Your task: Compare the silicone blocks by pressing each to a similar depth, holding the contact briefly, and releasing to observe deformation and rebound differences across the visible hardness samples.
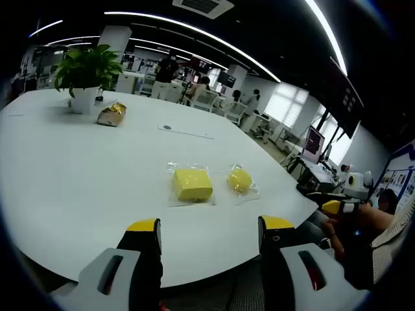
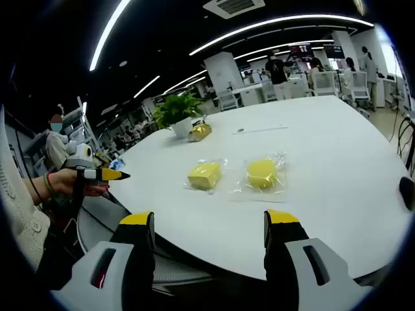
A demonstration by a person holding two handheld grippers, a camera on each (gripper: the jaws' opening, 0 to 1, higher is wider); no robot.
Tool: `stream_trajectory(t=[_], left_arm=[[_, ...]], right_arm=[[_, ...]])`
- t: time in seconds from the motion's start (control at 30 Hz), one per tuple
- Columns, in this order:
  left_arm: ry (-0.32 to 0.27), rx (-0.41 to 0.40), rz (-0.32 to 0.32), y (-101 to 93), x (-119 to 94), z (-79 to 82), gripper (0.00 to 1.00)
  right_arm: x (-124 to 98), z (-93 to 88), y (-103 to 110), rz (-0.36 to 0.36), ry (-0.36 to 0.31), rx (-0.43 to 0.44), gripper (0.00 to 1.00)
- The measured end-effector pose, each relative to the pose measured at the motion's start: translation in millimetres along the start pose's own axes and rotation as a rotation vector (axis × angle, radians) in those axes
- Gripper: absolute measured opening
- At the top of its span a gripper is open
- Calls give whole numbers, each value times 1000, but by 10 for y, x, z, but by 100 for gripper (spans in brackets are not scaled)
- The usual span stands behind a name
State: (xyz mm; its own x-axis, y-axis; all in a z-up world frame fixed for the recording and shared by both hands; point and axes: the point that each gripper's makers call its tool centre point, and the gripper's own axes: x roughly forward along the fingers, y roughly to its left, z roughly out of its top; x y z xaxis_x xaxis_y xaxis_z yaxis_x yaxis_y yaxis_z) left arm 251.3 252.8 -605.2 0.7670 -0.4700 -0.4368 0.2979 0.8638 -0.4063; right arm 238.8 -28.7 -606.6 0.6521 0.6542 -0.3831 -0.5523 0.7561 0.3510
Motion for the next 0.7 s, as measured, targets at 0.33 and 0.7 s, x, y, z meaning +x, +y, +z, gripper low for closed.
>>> stream_trajectory(t=[0.33, 0.7], left_arm=[[4, -10, 7, -1, 0, -11, 60], [7, -26, 2, 53, 15, 0, 59]], right_arm=[[31, 3, -4, 3, 0, 1, 63], [49, 38, -20, -5, -4, -3, 64]])
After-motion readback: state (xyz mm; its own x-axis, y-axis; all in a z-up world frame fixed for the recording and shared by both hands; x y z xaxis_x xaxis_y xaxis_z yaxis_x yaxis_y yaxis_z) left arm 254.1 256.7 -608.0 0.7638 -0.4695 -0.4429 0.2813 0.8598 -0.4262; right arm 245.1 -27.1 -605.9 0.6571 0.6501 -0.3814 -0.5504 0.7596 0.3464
